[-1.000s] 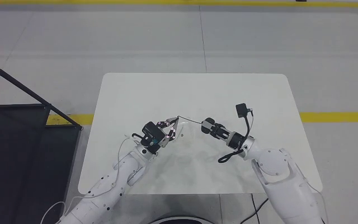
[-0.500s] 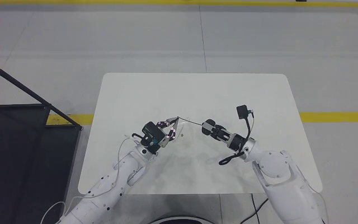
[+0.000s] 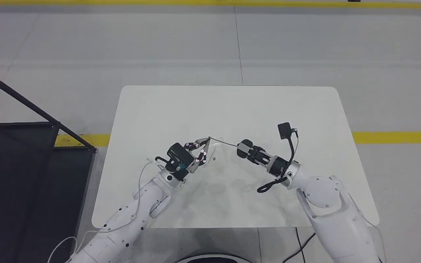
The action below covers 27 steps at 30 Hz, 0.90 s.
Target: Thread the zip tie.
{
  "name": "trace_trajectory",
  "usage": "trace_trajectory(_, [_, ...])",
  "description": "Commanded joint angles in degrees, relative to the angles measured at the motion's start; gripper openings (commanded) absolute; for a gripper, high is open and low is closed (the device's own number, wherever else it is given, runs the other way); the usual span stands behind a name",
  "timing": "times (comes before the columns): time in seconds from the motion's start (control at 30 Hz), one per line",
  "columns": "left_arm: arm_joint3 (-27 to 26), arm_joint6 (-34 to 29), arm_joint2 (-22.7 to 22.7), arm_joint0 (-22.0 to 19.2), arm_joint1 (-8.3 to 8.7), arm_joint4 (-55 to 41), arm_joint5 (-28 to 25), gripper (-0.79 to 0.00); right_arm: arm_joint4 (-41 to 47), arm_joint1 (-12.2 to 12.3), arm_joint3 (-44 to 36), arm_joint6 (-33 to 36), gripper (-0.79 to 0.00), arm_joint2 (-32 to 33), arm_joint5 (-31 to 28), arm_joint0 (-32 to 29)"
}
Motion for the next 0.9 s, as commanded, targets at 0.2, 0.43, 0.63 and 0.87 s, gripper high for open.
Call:
trace_trajectory(0.2, [0.00,0.00,0.00,0.00,0.00,0.00,0.00,-0.785,-0.24,-0.04,0.08,-0.09,-0.785,-0.17,0.15,0.10])
trace_trajectory(0.43, [0.00,0.00,0.00,0.00,0.00,0.00,0.00,-0.785,-0.31,-0.08,0.09,-0.07,-0.785,-0.26,0.92,0.32])
trace_trajectory(0.63, [0.00,0.00,0.00,0.00,0.00,0.00,0.00,-0.785,-0.17,-0.07,0.07,-0.05,-0.785,-0.14,1.00,0.22])
trace_trajectory(0.87, [0.00,0.00,0.00,0.00,0.00,0.00,0.00,-0.785,-0.36,-0.06,-0.04,0.10,-0.785,-0.09,1.27,0.15])
